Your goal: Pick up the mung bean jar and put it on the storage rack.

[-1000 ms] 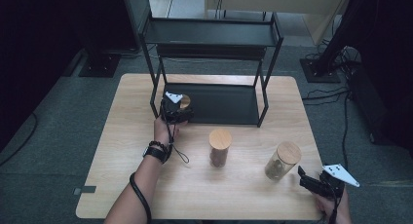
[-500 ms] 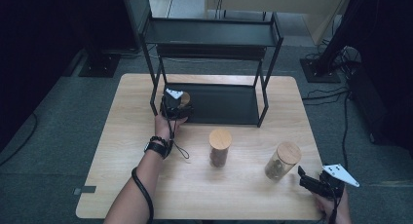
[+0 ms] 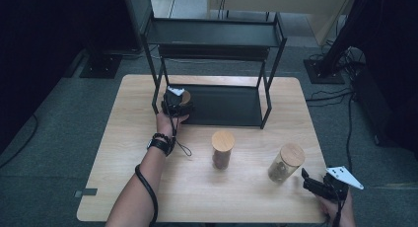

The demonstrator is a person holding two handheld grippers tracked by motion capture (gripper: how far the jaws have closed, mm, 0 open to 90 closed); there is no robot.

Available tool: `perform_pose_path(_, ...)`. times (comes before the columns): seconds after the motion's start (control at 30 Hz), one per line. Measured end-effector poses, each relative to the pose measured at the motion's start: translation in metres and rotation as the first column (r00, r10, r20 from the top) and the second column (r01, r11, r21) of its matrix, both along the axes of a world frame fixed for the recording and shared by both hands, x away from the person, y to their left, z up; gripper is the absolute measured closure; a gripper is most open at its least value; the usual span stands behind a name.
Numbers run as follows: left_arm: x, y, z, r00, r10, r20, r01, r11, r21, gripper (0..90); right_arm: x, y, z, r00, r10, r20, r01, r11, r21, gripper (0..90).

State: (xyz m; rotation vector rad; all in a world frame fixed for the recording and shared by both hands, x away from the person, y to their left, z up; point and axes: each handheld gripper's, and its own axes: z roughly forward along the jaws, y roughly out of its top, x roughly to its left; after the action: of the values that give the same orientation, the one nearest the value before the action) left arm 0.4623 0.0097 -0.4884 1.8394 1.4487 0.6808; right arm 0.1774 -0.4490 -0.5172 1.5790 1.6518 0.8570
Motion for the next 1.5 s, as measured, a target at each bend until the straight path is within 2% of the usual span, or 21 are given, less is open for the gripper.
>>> perform_pose_path(0.63, 0.017, -0.003, 0.002, 0.9991, 0.039, -0.019, -0.038, 0.9992, 0.011, 25.4, 0.001, 0.0, 0.0, 0.9999, 0.015, -0.008, -0.015, 1.0, -0.004, 3.3)
perform_pose_path(0.8, 0.012, -0.001, 0.002, 0.9998, 0.015, -0.009, -0.015, 0.9997, -0.019, 22.7, 0.001, 0.001, 0.0, 0.9997, 0.019, -0.013, -0.019, 1.0, -0.005, 3.2)
perform_pose_path(0.87, 0.009, 0.001, 0.004, 0.9998, 0.02, -0.003, -0.02, 0.9978, -0.063, 21.0, 0.001, 0.001, 0.0, 0.9997, 0.02, -0.014, -0.02, 1.0, -0.006, 3.2)
perform_pose_path(1.0, 0.002, -0.001, 0.007, 0.9999, 0.011, 0.007, -0.01, 0.9981, -0.061, 16.4, 0.002, 0.002, 0.0, 0.9996, 0.019, -0.02, -0.02, 1.0, -0.013, 3.2)
perform_pose_path(1.07, -0.002, -0.002, 0.008, 1.0, 0.0, 0.005, 0.0, 0.9979, -0.065, 10.6, 0.002, 0.002, 0.0, 0.9995, 0.022, -0.022, -0.022, 1.0, -0.016, 3.2)
perform_pose_path(1.27, -0.014, 0.0, 0.008, 0.9999, -0.01, 0.003, 0.011, 0.9977, -0.067, 10.5, 0.002, 0.003, 0.0, 0.9994, 0.023, -0.026, -0.023, 1.0, -0.021, 3.2)
perform_pose_path(1.3, -0.015, 0.001, 0.008, 0.9998, -0.021, -0.001, 0.021, 0.9973, -0.07, 8.9, 0.002, 0.003, 0.0, 0.9994, 0.022, -0.026, -0.023, 0.999, -0.022, 3.2)
perform_pose_path(1.33, -0.016, 0.001, 0.008, 0.9995, -0.031, -0.004, 0.031, 0.9969, -0.072, 2.5, 0.002, 0.003, -0.001, 0.9994, 0.022, -0.025, -0.022, 0.999, -0.024, 3.2)
perform_pose_path(1.5, -0.025, 0.0, 0.011, 0.999, -0.045, 0.006, 0.046, 0.9971, -0.061, 1.3, 0.002, 0.003, -0.001, 0.9995, 0.02, -0.023, -0.021, 0.999, -0.028, 3.2)
